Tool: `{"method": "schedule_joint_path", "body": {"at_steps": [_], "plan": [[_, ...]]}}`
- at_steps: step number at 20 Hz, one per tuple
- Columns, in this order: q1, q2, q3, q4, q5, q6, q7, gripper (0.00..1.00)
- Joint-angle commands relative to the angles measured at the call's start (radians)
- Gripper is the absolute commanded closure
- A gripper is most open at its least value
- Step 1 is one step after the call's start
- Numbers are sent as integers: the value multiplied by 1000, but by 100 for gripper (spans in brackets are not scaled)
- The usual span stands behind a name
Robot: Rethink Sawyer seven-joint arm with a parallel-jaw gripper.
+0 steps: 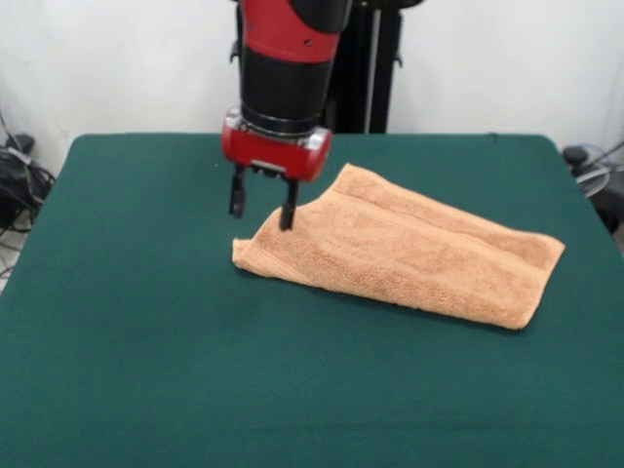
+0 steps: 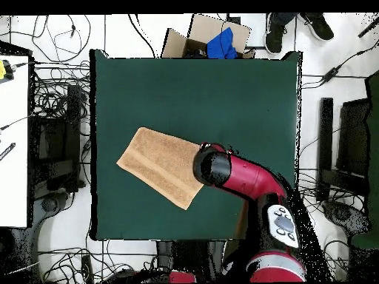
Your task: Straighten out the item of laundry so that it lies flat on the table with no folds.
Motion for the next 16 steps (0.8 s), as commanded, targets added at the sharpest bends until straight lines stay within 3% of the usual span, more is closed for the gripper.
{"method": "schedule_joint_path", "body": {"at_steps": [1,8,16], "plan": [[-55,52,149,84,42,-121,233,0],[-41,44,154,119,49,-144,247,0],[-26,9,151,139,55,-41,213,0]]}}
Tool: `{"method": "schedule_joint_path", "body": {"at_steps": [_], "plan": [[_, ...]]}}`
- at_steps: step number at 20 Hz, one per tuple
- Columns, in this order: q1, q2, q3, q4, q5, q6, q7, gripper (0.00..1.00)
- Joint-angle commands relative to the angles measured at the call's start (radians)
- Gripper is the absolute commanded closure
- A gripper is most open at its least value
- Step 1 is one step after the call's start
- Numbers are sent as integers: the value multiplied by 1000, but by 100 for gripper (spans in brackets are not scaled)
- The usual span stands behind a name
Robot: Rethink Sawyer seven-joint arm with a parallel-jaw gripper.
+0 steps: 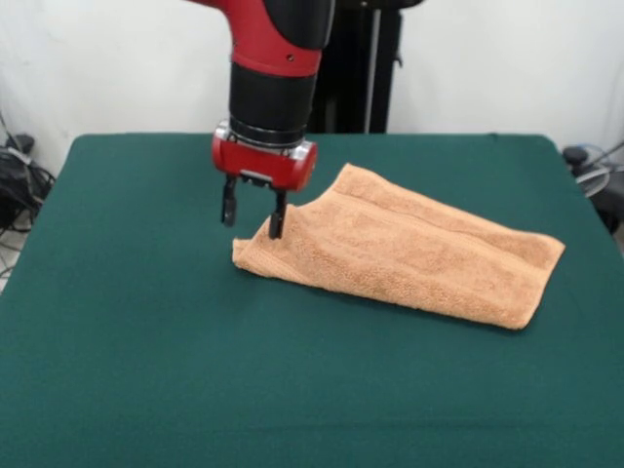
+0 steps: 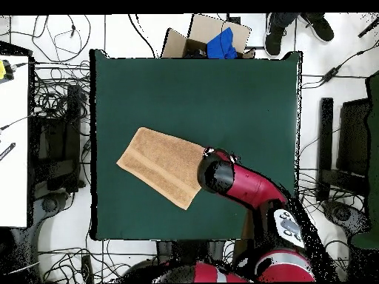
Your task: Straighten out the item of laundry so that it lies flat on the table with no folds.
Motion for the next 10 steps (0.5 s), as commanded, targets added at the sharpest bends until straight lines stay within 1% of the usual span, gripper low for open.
{"method": "schedule_joint_path", "body": {"at_steps": [1,10], "plan": [[16,-15,128,78,53,77,208,0],[10,-15,139,78,51,95,192,0]]}}
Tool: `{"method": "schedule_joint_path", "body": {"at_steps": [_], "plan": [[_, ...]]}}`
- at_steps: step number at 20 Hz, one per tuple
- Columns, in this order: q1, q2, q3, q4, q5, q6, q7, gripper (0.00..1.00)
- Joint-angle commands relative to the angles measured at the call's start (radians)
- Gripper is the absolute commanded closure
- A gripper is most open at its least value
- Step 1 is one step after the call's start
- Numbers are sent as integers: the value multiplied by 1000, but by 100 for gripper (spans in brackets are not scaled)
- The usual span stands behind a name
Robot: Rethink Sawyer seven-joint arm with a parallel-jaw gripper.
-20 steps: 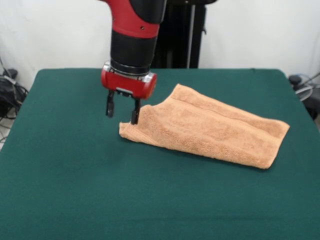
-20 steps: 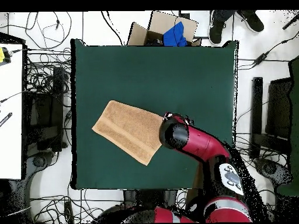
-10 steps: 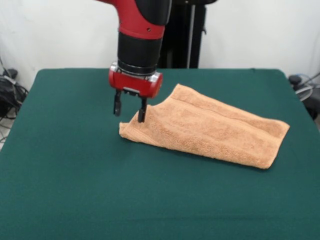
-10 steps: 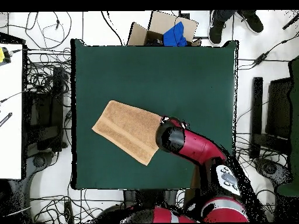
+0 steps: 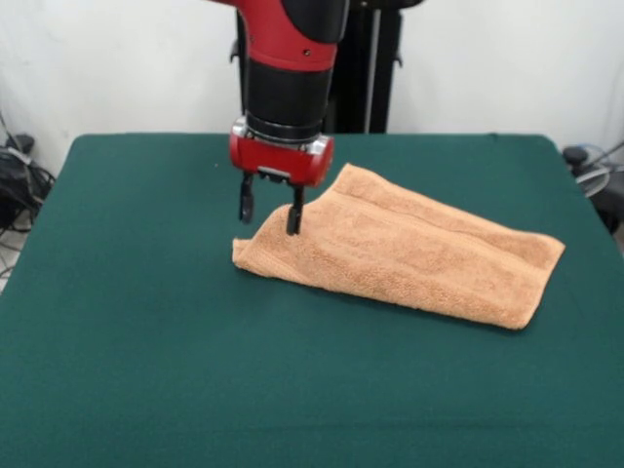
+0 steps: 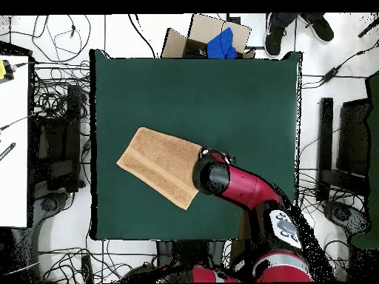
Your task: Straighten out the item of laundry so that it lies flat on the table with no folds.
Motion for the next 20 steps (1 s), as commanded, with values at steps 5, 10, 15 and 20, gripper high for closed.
{"method": "schedule_joint_path", "body": {"at_steps": [5,10,15,20], "plan": [[4,-17,125,74,51,91,199,0],[65,-62,56,89,74,171,229,0],[112,-51,-5,57,83,261,234,0],[155,-31,-60,28,93,331,252,0]]}}
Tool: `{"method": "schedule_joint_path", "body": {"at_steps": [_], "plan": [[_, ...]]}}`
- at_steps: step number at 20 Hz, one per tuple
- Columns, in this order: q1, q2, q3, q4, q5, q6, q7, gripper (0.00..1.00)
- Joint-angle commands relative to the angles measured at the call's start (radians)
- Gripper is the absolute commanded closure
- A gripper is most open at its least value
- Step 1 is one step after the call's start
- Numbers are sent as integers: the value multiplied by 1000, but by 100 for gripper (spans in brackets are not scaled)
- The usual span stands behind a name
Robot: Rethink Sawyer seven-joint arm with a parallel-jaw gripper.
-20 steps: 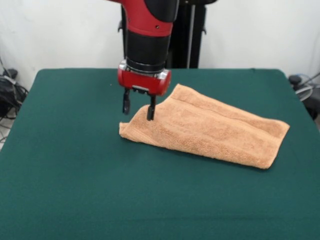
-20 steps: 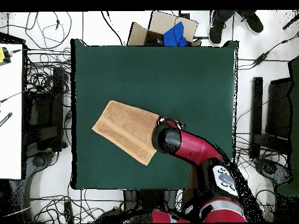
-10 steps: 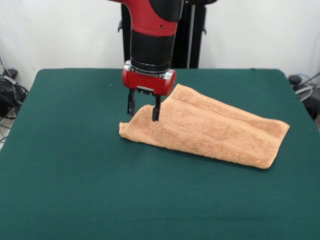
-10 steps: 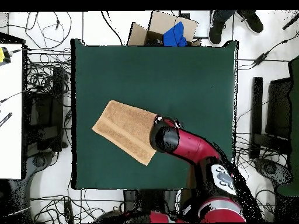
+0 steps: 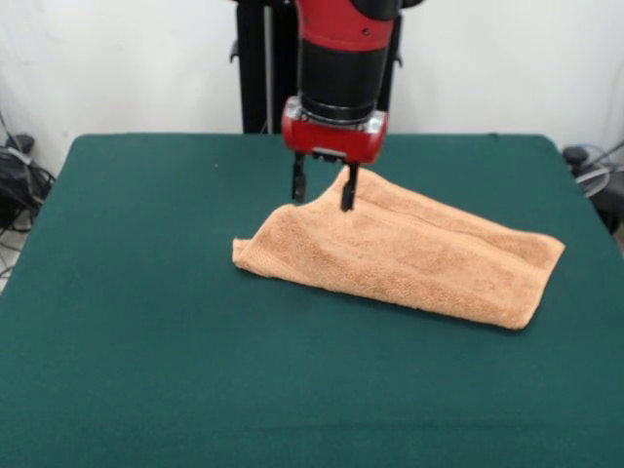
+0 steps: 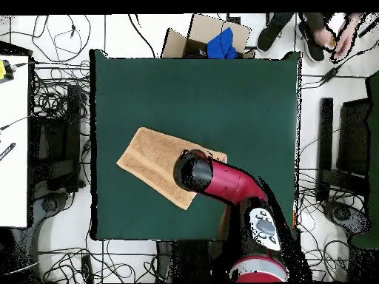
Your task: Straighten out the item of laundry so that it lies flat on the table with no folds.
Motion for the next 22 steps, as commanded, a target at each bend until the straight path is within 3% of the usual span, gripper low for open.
{"method": "schedule_joint_path", "body": {"at_steps": [1,9,22], "plan": [[58,22,-52,25,59,184,258,0],[119,15,-159,-24,34,306,280,0],[90,126,-204,-99,54,146,280,0]]}}
